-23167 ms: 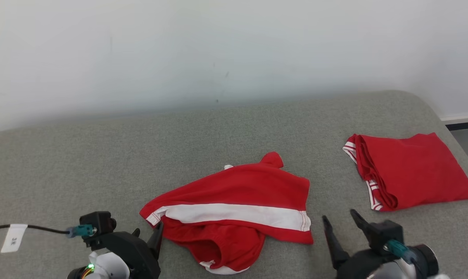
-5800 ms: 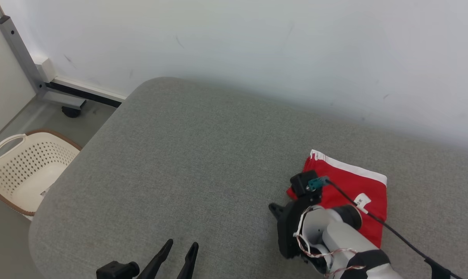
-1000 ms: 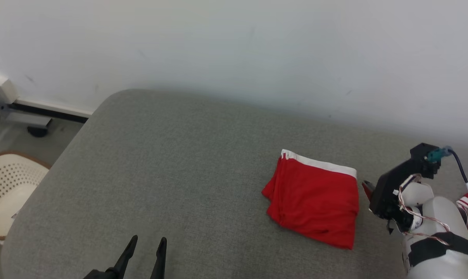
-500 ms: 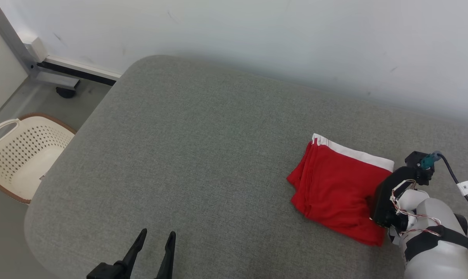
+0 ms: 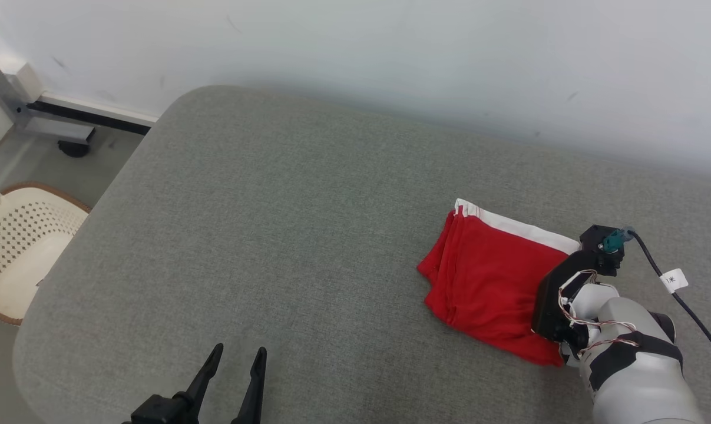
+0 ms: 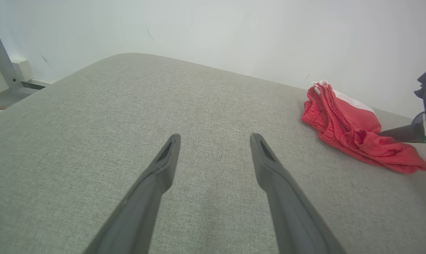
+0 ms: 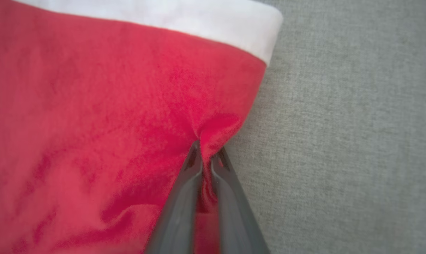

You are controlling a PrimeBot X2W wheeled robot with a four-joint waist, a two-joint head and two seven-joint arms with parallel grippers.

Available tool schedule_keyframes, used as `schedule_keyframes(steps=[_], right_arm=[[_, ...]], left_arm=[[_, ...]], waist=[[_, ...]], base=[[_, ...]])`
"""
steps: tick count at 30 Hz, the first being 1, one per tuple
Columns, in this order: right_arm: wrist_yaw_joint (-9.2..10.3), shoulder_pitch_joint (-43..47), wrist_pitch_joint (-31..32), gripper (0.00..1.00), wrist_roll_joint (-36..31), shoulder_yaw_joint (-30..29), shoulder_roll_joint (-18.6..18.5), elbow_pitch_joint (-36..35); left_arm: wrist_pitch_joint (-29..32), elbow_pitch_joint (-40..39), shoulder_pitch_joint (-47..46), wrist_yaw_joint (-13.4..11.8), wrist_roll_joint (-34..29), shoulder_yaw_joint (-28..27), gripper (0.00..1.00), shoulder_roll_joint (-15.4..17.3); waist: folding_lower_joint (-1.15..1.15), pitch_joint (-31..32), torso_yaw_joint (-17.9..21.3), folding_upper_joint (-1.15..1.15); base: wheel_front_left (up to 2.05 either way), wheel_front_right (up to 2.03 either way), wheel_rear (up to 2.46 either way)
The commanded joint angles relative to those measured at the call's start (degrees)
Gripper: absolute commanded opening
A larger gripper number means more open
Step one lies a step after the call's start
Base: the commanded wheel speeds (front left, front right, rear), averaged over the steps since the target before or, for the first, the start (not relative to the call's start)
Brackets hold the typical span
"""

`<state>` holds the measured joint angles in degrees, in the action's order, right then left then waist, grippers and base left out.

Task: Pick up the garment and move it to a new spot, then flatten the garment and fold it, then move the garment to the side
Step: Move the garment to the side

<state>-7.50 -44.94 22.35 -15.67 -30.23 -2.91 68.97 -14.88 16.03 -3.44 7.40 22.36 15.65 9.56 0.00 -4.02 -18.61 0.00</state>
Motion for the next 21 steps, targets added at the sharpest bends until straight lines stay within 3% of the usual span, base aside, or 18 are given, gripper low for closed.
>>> schedule_keyframes(steps=[1, 12, 18, 21], right_arm=[[0.09, 1.3, -0.3, 0.00, -1.0, -0.1, 0.0, 0.7], [0.08, -0.2, -3.8, 0.00, -5.0, 6.0, -0.2, -1.7], [0.07, 1.7, -0.5, 0.00, -9.1, 12.3, -4.4, -6.5], [0.07, 2.3, 1.2, 0.00, -10.1, 17.1, -8.5, -7.5]], left_arm=[[-0.3, -0.2, 0.8, 0.0, 0.4, -0.1, 1.00, 0.4], [-0.3, -0.8, 3.0, -0.4, 0.8, -0.6, 1.00, 0.9], [-0.3, -1.8, 3.5, -0.7, 1.0, -0.6, 1.00, 0.9], [-0.3, -2.2, 3.6, -0.7, 1.1, -0.4, 1.00, 0.9]], waist=[[0.00, 1.0, 1.5, 0.00], [0.00, 4.0, 9.1, 0.00], [0.00, 4.6, 12.5, 0.00], [0.00, 4.0, 13.7, 0.00]], base=[[0.00, 0.00, 0.00], [0.00, 0.00, 0.00], [0.00, 0.00, 0.00], [0.00, 0.00, 0.00]])
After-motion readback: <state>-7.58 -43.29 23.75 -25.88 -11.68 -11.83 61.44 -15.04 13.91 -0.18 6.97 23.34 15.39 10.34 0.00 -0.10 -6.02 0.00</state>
